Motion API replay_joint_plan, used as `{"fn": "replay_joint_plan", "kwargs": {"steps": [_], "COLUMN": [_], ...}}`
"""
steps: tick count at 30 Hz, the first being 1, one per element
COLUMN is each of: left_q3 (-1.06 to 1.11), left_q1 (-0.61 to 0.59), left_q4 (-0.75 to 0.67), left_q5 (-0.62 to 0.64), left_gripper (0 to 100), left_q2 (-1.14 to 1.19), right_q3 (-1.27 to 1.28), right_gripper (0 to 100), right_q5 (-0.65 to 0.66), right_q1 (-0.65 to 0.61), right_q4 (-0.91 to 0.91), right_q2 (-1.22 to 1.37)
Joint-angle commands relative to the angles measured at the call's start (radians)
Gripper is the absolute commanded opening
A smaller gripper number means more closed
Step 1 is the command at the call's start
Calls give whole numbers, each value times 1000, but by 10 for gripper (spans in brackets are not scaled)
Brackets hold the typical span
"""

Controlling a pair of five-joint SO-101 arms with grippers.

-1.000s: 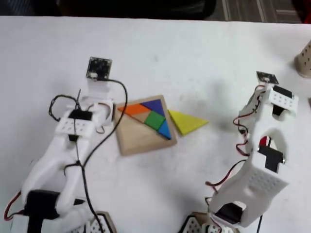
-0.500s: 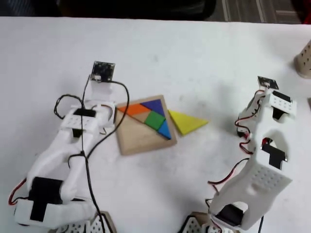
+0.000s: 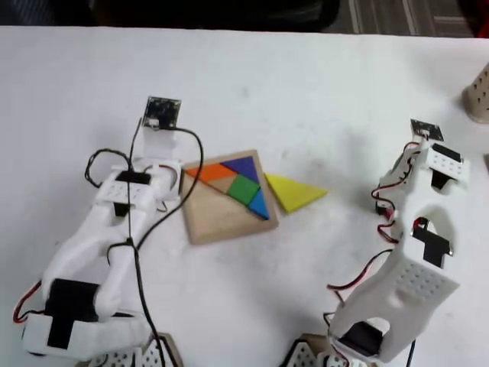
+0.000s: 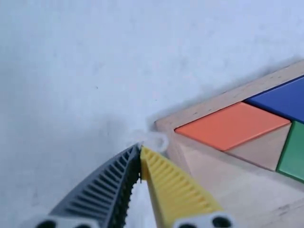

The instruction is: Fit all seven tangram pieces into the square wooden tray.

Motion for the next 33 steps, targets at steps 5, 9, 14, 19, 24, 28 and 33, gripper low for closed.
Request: {"fn": "replay_joint_plan", "kwargs": {"steps": [5,9,14,19,24,28,33], "left_q3": [-60,-60,-60,-60,-60,-60,-60], "left_q1": [-2,-4,-5,-5,-7,-7,-8], "left_q4": [-17,-17,-15,-15,-15,-17,-17], "left_q5": [-9,-9,-9,-9,-9,-9,-9], "left_gripper": [24,24,24,24,24,24,24], "left_q2": [-5,-5,-5,-5,-5,-5,-7], "right_q3": [-6,-5,-6,-14,-18,-17,-15], "right_gripper": [233,233,233,233,233,233,233], "right_q5": [-3,63,68,71,71,71,71], "right_q1": [31,31,31,30,24,12,-27], "right_q4": [-1,1,1,28,61,105,173], "right_q2": [-107,-122,-125,-133,-170,-226,-288]}}
